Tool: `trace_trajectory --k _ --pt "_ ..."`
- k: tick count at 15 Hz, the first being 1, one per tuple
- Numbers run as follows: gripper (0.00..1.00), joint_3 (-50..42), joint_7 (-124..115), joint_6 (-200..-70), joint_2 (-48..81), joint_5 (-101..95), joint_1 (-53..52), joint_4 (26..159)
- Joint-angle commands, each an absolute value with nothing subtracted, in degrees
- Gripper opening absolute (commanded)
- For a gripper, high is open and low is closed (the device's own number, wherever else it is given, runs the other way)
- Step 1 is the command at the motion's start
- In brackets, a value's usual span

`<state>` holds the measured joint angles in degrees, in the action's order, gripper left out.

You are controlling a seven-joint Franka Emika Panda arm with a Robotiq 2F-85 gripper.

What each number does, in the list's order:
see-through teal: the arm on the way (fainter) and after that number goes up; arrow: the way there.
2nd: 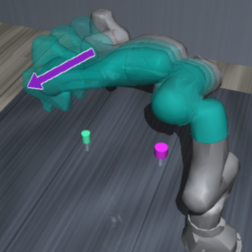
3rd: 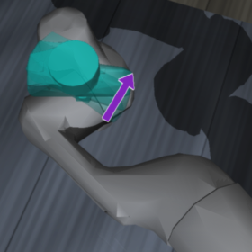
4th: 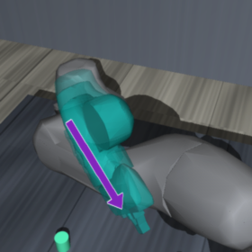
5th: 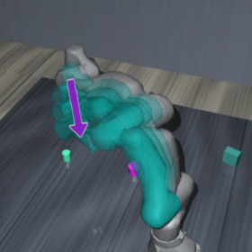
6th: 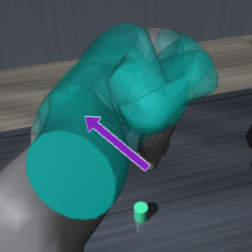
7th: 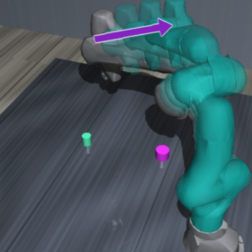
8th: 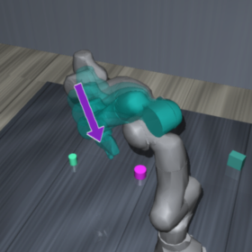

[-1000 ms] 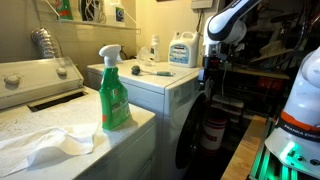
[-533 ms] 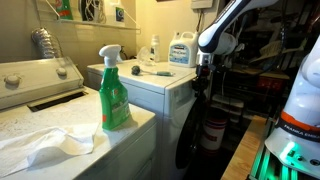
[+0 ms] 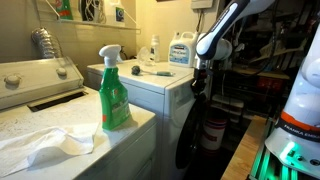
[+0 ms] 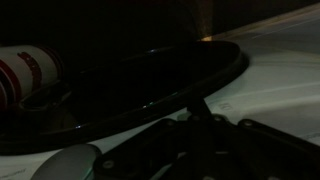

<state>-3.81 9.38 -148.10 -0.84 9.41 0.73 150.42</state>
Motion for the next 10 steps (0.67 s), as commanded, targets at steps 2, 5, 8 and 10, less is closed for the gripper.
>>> trace_trajectory --k 2,5,8,10 --pt "0.0 -3.7 8.4 -152.0 -0.7 5.1 2.0 151.1" --pt "0.0 -3.6 8.9 -151.5 -1.5 5.5 2.0 151.3" --pt "0.0 -3.7 7.7 -150.8 -1.8 4.2 2.1 151.2" --pt "0.0 -3.8 6.4 -149.2 -2.5 1.7 2.4 151.2"
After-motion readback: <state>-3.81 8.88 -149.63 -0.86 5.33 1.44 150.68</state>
